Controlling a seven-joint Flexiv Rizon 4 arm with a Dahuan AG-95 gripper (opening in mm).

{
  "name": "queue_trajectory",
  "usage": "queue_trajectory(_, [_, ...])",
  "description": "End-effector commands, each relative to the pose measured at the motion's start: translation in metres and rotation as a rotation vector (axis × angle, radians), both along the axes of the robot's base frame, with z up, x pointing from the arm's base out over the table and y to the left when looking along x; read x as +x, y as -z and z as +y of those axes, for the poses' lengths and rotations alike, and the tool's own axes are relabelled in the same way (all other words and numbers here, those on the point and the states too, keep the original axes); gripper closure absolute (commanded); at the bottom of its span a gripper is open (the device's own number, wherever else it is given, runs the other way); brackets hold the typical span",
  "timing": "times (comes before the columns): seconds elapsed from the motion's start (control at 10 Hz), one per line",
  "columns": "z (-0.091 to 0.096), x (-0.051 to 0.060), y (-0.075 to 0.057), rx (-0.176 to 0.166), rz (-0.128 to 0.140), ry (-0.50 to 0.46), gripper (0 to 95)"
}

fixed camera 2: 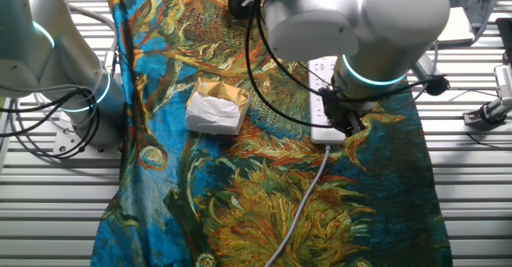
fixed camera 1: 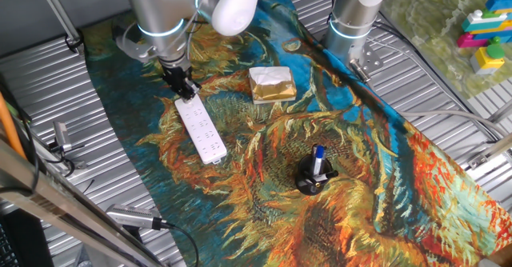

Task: Turn off the power strip by pressing the button

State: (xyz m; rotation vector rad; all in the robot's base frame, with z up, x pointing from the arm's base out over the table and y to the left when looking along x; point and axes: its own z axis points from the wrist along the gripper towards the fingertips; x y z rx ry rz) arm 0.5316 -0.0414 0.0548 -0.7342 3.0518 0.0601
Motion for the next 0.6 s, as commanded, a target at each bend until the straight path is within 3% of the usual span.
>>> queue_trajectory(0.1, [0.000, 0.000, 0.000, 0.008, 0.000, -0.013, 95.0])
queue_trajectory(0.3, [0.000, -0.010, 0.005, 0.054, 0.022, -0.014, 95.0])
queue_trajectory(0.6, [0.002, -0.016, 0.010, 0.067, 0.059, 0.012, 95.0])
